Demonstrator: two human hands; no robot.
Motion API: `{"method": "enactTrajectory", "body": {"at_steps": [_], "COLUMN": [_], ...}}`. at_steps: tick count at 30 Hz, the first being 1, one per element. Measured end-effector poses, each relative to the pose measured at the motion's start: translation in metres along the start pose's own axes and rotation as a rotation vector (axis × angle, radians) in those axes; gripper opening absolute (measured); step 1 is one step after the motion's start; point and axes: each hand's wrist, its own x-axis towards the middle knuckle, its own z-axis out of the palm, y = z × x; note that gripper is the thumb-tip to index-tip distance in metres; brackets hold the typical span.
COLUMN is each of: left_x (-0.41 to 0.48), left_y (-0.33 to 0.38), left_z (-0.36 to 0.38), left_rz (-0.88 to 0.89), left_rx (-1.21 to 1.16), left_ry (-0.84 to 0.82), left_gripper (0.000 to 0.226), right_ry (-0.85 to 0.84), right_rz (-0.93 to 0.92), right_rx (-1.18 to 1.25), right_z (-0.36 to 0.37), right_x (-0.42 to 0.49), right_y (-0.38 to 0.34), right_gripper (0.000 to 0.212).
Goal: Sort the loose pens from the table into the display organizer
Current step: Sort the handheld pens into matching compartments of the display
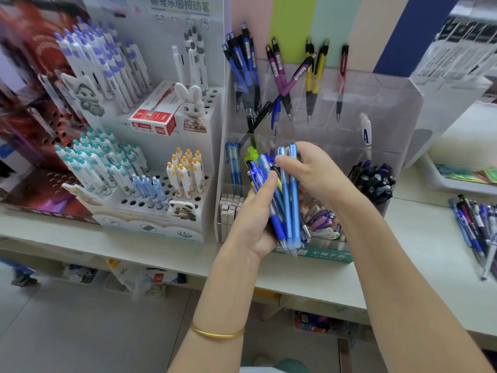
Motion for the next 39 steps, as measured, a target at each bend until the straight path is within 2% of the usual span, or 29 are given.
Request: {"method": "enactTrajectory", "body": {"at_steps": [5, 8, 10, 12, 16, 22, 31, 35, 37, 39], "left_x": [0.005, 0.005, 0.005, 0.006, 0.008, 0.008, 0.002, -0.002, -0.005, -0.005], "left_y": [-0.001, 0.0, 0.0, -0.001, -0.002, -0.001, 0.008, 0.013, 0.013, 0.012], "left_z": [-0.002, -0.005, -0.005, -0.005, -0.007, -0.01, -0.017, -0.022, -0.024, -0.027], "left_rz": [-0.007, 0.011, 0.033, 0.076, 0.11, 0.086, 0.121, 0.089, 0.073, 0.095], "left_rx": [-0.049, -0.06, -0.037, -0.003, 0.036, 0.054, 0.143, 0.149, 0.15, 0.185], "left_ry": [0.061, 0.03, 0.02, 0.016, 0.019, 0.032, -0.021, -0.018, -0.003, 0.011], "left_gripper": [0.043, 0.035, 0.031, 0.016, 0.011, 0.007, 0.021, 0.028, 0.032, 0.037], "right_ry": [0.092, 0.116, 0.122, 0.117, 0.127, 0.157, 0.138, -0.012, -0.12, -0.155], "right_rz": [0.021, 0.027, 0.028, 0.015, 0.037, 0.008, 0.177, 0.246, 0.201, 0.127], "right_rx": [0.102, 0.11, 0.131, 0.184, 0.229, 0.172, 0.463, 0.595, 0.481, 0.228], "right_z": [0.006, 0.008, 0.007, 0.007, 0.009, 0.01, 0.003, 0.003, 0.005, 0.008], "right_x": [-0.002, -0.003, -0.004, -0.004, -0.006, -0.007, -0.006, -0.002, -0.003, -0.004], "right_y": [-0.001, -0.001, -0.003, -0.003, -0.005, -0.012, -0.019, -0.028, -0.031, -0.033], "right_gripper": [0.031, 0.038, 0.028, 0.015, 0.008, 0.008, 0.001, 0.007, 0.008, 0.02]}}
